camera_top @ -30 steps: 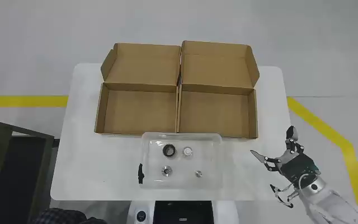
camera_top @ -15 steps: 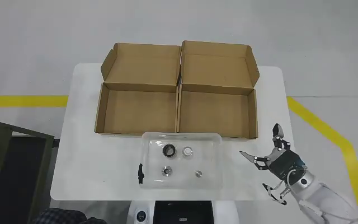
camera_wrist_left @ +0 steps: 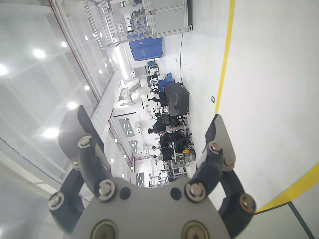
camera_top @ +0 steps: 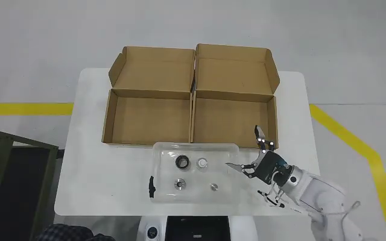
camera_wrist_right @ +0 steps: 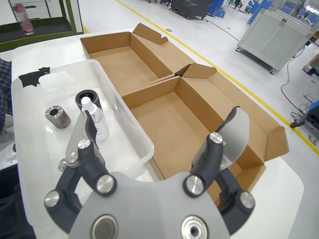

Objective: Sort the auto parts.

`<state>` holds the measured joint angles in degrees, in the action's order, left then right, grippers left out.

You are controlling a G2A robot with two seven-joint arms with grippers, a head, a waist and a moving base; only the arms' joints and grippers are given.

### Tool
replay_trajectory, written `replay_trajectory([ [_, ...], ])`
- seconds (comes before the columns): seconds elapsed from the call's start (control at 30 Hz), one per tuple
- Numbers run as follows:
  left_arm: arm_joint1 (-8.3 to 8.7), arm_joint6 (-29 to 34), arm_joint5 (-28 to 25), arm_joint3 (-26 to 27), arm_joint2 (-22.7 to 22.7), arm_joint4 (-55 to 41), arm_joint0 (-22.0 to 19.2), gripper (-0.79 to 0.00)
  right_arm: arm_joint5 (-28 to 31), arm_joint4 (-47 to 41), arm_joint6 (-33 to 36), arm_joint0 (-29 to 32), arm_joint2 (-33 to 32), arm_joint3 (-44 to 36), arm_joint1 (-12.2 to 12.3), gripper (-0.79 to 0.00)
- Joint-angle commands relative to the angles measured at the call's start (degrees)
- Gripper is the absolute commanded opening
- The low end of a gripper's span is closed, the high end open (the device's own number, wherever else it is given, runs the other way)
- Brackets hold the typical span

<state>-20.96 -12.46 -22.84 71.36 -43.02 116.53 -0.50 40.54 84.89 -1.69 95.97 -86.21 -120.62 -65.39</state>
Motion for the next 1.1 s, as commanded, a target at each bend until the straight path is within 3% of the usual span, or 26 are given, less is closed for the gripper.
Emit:
replay_trajectory([
  [0.0, 0.0, 0.0, 0.0, 0.0, 0.0, 0.0, 0.0, 0.0, 0.78, -0.25, 1.56, -2.1, 2.11, 0.88, -0.04, 0.0],
  [0.27, 0.0, 0.0, 0.0, 0.0, 0.0, 0.0, 0.0, 0.0, 4.03, -1.67, 6.61, -7.42, 9.07, 3.2, -0.21, 0.0],
  [0.63, 0.0, 0.0, 0.0, 0.0, 0.0, 0.0, 0.0, 0.0, 7.3, -1.22, 10.56, -10.38, 16.2, 5.76, -0.25, 0.0],
  [1.07, 0.0, 0.0, 0.0, 0.0, 0.0, 0.0, 0.0, 0.0, 8.23, 0.79, 11.26, -12.25, 19.72, 9.16, 0.06, 0.0],
])
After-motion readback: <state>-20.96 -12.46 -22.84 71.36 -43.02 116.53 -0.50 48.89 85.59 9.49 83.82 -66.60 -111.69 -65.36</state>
